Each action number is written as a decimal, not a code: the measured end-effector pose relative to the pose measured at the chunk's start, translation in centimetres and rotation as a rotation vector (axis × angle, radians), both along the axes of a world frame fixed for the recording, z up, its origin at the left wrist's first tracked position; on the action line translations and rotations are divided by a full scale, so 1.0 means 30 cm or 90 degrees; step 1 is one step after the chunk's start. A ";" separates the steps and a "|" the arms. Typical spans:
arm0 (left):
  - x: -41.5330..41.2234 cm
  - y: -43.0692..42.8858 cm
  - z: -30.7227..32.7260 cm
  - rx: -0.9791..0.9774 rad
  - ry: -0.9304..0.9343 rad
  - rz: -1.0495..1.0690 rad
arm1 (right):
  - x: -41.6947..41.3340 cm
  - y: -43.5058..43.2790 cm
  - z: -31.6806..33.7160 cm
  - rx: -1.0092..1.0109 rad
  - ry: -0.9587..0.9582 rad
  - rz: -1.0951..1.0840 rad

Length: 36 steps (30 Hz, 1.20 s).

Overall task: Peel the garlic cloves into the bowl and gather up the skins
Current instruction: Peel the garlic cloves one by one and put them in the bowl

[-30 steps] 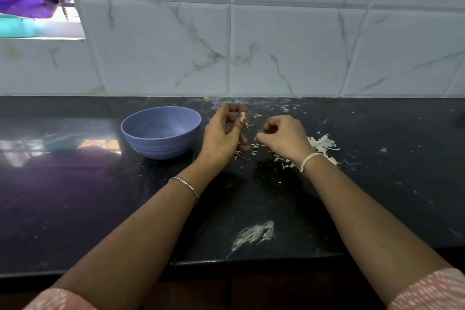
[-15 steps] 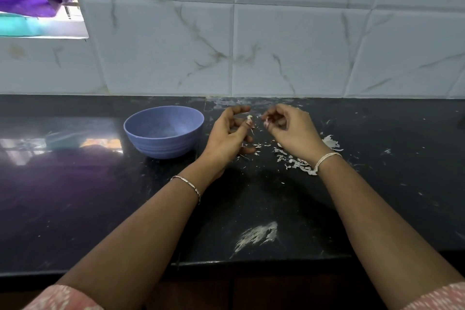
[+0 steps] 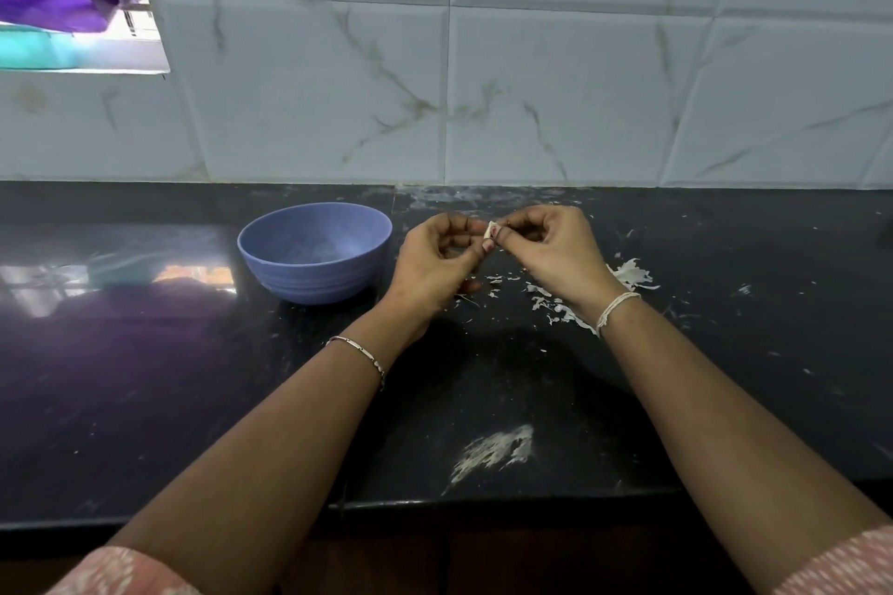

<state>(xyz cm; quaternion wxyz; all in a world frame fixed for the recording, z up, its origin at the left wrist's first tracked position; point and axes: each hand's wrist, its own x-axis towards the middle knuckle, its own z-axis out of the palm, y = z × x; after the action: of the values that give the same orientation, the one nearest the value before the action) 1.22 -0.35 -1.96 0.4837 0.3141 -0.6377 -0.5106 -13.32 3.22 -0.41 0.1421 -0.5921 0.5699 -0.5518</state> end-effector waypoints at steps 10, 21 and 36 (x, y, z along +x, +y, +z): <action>0.001 0.008 0.007 0.043 0.027 -0.008 | 0.013 0.005 0.000 -0.027 -0.039 -0.017; 0.007 0.005 0.001 0.098 0.025 -0.053 | 0.029 0.004 0.000 -0.040 -0.149 0.022; 0.011 0.016 0.009 0.163 0.070 -0.065 | -0.035 0.017 0.012 0.046 -0.018 -0.052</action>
<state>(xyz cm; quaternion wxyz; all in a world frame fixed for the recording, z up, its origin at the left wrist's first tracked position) 1.55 0.12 -1.68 0.4472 0.3118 -0.5554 -0.6279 -14.37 3.75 -0.04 0.1486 -0.5549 0.6114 -0.5442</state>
